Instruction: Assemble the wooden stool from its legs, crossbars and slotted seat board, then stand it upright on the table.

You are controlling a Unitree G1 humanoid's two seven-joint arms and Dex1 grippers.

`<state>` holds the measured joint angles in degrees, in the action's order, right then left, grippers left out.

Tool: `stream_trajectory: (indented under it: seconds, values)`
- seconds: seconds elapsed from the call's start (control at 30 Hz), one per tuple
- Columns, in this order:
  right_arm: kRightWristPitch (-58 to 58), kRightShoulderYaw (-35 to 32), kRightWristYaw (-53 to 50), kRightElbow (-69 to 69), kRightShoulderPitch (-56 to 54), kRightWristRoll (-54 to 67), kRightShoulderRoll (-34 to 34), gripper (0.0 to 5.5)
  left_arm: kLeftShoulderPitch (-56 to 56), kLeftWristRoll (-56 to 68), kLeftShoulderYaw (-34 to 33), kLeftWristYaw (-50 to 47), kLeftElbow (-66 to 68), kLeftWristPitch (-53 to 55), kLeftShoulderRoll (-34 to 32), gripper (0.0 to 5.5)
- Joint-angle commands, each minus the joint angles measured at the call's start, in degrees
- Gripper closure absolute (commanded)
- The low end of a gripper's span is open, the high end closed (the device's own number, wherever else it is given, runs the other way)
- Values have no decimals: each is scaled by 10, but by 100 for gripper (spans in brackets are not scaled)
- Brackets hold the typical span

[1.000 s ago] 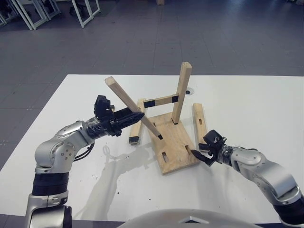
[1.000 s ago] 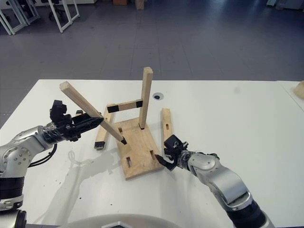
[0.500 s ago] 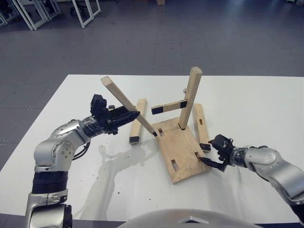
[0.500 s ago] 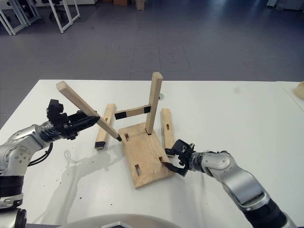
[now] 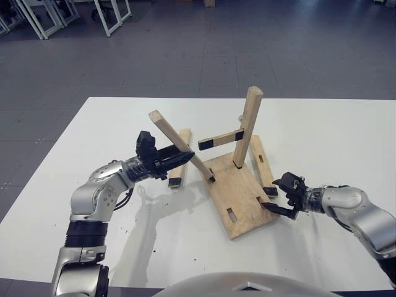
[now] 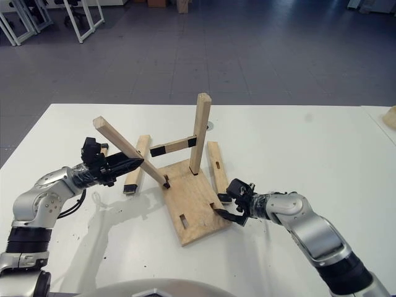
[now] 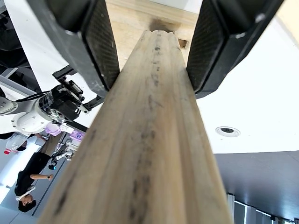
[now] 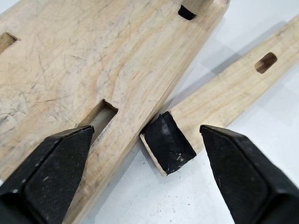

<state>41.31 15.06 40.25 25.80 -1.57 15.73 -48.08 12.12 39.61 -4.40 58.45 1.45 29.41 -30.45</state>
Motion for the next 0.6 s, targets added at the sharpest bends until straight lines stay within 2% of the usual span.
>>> stream_trajectory:
  seconds: [0.03,0.6]
  values:
    - [5,3,6,-16,-10,-22,-5,132,24,-25,9,15,42,-22,9,342]
    - [6,-1,10,-13,-14,-31,10,132,98,-100,44,102,143,-60,-20,342]
